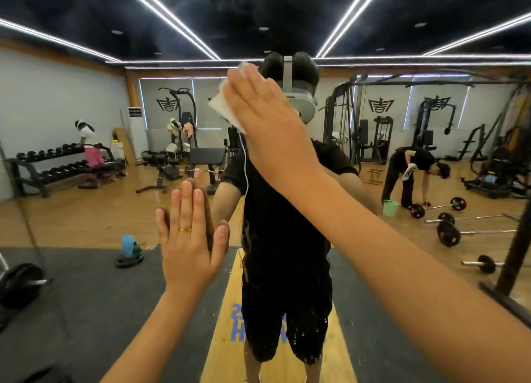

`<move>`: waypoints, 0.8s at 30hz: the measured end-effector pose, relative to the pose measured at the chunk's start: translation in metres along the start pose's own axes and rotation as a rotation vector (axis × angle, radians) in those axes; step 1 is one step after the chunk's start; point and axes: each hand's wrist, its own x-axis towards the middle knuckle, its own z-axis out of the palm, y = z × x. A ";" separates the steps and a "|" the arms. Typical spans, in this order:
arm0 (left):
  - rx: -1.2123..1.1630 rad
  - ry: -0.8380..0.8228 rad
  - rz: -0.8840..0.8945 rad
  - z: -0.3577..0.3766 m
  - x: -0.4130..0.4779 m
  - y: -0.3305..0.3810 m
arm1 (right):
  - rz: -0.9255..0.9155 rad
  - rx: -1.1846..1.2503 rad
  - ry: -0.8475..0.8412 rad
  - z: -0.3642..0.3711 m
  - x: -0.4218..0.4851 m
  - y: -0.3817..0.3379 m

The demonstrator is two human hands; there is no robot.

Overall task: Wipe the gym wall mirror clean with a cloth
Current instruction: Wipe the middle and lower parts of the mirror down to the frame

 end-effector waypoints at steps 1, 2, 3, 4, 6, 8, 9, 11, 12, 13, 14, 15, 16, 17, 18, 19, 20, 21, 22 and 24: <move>0.000 -0.006 -0.002 0.000 0.000 0.001 | -0.040 -0.014 -0.033 -0.004 0.001 0.004; -0.003 -0.010 -0.005 -0.001 -0.001 0.002 | -0.049 -0.005 -0.045 -0.010 -0.003 0.013; -0.009 -0.012 -0.007 -0.002 -0.003 0.003 | -0.021 0.011 -0.041 -0.017 -0.011 0.025; -0.015 -0.011 -0.005 -0.002 -0.005 0.004 | 0.038 0.019 -0.028 -0.024 -0.021 0.038; -0.017 -0.005 -0.002 -0.001 -0.005 0.003 | 0.195 0.034 0.029 -0.035 -0.039 0.056; -0.010 0.001 -0.004 0.000 -0.003 0.000 | 0.334 0.065 0.111 -0.033 -0.035 0.044; -0.008 0.002 -0.007 0.000 -0.002 0.000 | 0.375 0.073 0.126 -0.028 -0.025 0.030; -0.013 0.004 -0.008 0.001 -0.004 0.000 | 0.357 0.061 0.083 -0.013 -0.001 0.000; -0.015 0.008 -0.009 0.000 -0.005 -0.001 | 0.289 0.051 0.048 -0.004 0.008 -0.014; -0.015 0.013 -0.010 0.001 -0.005 -0.001 | 0.193 0.032 0.005 0.005 0.016 -0.024; -0.016 0.012 -0.012 0.000 -0.005 -0.001 | 0.094 0.007 -0.049 0.011 0.020 -0.030; -0.018 0.010 -0.012 0.000 -0.005 -0.001 | 0.022 -0.012 -0.098 0.012 0.020 -0.029; -0.019 0.008 -0.010 0.000 -0.006 -0.001 | -0.005 -0.013 -0.125 0.009 0.019 -0.022; -0.019 0.007 -0.008 0.001 -0.005 -0.001 | 0.012 0.003 -0.120 0.002 0.014 -0.011; -0.019 0.007 -0.006 0.002 -0.005 0.000 | 0.060 0.022 -0.081 -0.006 0.006 0.001; -0.019 0.011 -0.003 0.003 -0.005 0.001 | 0.131 0.038 -0.026 -0.013 -0.004 0.012; -0.020 0.019 0.000 0.003 -0.004 0.002 | 0.209 0.054 0.022 -0.019 -0.012 0.021; -0.018 0.026 0.000 0.004 -0.002 0.002 | 0.279 0.062 0.060 -0.022 -0.015 0.024; -0.013 0.025 -0.005 0.004 -0.001 0.002 | 0.337 0.069 0.088 -0.019 -0.013 0.018; -0.011 0.020 -0.011 0.004 -0.002 0.001 | 0.370 0.068 0.120 -0.005 0.006 -0.007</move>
